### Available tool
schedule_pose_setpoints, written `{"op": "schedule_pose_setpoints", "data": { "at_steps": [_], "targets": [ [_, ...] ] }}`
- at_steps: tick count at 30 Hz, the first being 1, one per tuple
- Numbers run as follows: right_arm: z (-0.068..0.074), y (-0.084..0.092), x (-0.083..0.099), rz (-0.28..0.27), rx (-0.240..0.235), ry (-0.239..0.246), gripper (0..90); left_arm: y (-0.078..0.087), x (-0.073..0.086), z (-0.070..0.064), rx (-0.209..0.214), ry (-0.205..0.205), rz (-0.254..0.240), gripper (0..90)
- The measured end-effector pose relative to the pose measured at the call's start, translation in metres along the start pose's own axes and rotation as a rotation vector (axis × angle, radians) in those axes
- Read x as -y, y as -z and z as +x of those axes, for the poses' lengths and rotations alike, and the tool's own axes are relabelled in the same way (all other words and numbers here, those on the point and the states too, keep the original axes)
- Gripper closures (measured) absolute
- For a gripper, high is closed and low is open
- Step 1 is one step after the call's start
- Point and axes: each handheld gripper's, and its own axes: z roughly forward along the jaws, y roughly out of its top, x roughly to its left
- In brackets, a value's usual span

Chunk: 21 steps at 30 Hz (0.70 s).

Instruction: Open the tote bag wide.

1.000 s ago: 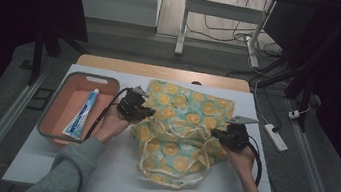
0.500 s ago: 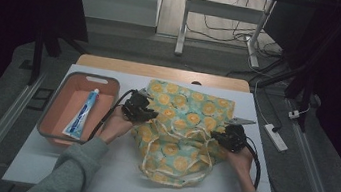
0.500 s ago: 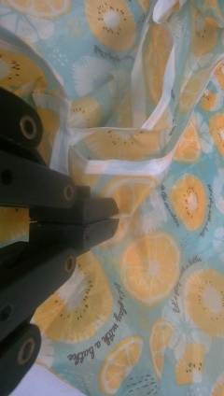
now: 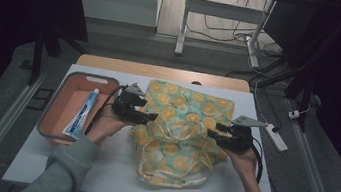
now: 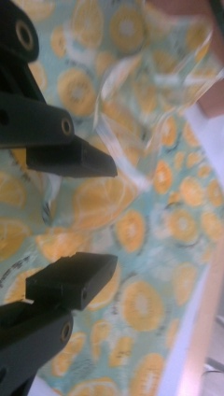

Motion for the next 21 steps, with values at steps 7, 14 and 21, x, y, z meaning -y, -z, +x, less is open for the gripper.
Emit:
{"op": "schedule_pose_setpoints", "data": {
  "at_steps": [7, 14, 21],
  "targets": [
    [0.033, 0.015, -0.009, -0.015, -0.065, 0.074, 44.5, 0.0, -0.003, -0.03, 0.055, -0.104, 0.019, 29.8],
    [0.078, 0.027, -0.013, -0.024, -0.139, 0.161, 42.2, -0.01, -0.007, -0.046, 0.069, -0.159, 0.027, 32.0],
    [0.094, 0.04, -0.02, -0.029, -0.198, 0.192, 42.6, -0.024, -0.007, -0.052, 0.075, -0.187, 0.068, 31.2]
  ]
}}
